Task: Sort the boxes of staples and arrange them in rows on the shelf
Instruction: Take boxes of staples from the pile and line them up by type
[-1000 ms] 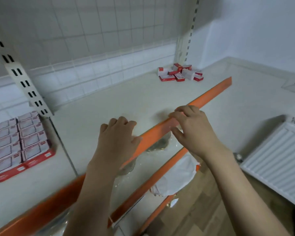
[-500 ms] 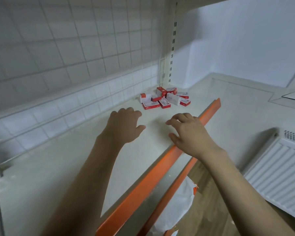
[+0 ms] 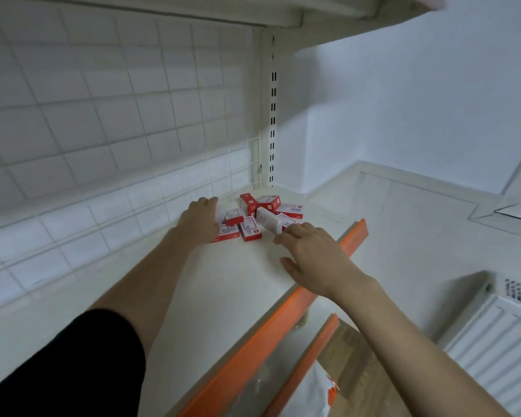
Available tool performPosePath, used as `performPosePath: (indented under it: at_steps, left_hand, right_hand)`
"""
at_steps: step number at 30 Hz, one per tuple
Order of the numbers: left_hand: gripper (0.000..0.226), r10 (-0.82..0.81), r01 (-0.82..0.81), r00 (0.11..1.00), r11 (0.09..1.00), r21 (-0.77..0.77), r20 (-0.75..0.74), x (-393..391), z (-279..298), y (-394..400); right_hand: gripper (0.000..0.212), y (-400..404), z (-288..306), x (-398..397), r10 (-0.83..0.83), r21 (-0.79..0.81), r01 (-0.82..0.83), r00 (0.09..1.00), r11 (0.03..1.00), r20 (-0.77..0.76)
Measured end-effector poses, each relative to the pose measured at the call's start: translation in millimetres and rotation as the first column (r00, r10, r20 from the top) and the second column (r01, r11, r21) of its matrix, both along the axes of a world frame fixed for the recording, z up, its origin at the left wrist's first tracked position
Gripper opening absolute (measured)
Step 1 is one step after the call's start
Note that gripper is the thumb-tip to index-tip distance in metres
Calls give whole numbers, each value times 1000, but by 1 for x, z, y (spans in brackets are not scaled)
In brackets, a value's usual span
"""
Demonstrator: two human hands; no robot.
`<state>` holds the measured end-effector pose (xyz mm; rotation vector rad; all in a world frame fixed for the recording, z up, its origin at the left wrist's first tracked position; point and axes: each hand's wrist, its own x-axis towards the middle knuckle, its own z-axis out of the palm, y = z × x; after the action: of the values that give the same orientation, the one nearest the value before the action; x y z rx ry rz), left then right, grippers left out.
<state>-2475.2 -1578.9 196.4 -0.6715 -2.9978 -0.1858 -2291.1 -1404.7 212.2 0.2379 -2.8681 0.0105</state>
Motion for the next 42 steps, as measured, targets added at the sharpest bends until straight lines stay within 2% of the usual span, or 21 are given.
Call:
performPosePath:
  at_steps: [3, 8, 11, 15, 17, 19, 22, 27, 29, 32, 37, 40, 42]
  left_hand:
    - [63, 20, -20, 1000, 999, -30, 8, -17, 0, 9]
    - [22, 34, -31, 992, 999, -24, 121, -33, -2, 13]
    - [14, 21, -25, 996, 999, 38, 91, -33, 1, 9]
    - [33, -15, 16, 1000, 979, 201, -7, -19, 13, -8]
    - [33, -27, 44, 997, 959, 279, -65, -4, 22, -18]
    - [30, -36, 75, 991, 948, 308, -133, 13, 30, -28]
    - [36, -83, 150, 967, 950, 274, -242, 40, 37, -40]
    - [40, -39, 120, 959, 954, 275, -281, 75, 36, -60]
    - [33, -4, 86, 961, 954, 287, -275, 87, 33, -67]
    - [4, 82, -3, 966, 952, 307, -246, 103, 27, -74]
    - [16, 132, -52, 969, 935, 350, -210, 114, 15, -80]
    - [41, 200, -118, 961, 921, 371, -190, 117, 8, -81]
    - [50, 181, -75, 954, 914, 399, -237, 121, 6, -80]
  right_hand:
    - [40, 16, -5, -8, 52, -14, -52, 999, 999, -13]
    - [40, 29, -10, -26, 112, -17, -111, 993, 994, 30]
    - [42, 32, -6, -43, 163, -35, -161, 985, 986, 49]
    - [42, 27, 6, -81, 260, -75, -254, 960, 964, 99]
    - [42, 20, 14, -105, 280, -96, -269, 950, 958, 138]
    - [48, 12, 19, -129, 293, -73, -284, 933, 956, 207]
    - [67, 0, 24, -160, 296, -27, -303, 905, 953, 306]
    - [96, -10, 25, -202, 199, 59, -256, 857, 965, 475]
    - [104, -9, 25, -213, 162, 75, -237, 830, 969, 534]
    - [106, -7, 23, -223, 134, 101, -241, 789, 965, 599]
    - [88, -7, 17, -221, 192, 14, -246, 789, 969, 583]
    - [86, -7, 20, -209, 268, -84, -262, 819, 961, 507]
    - [85, -8, 26, -195, 332, -158, -292, 837, 943, 436]
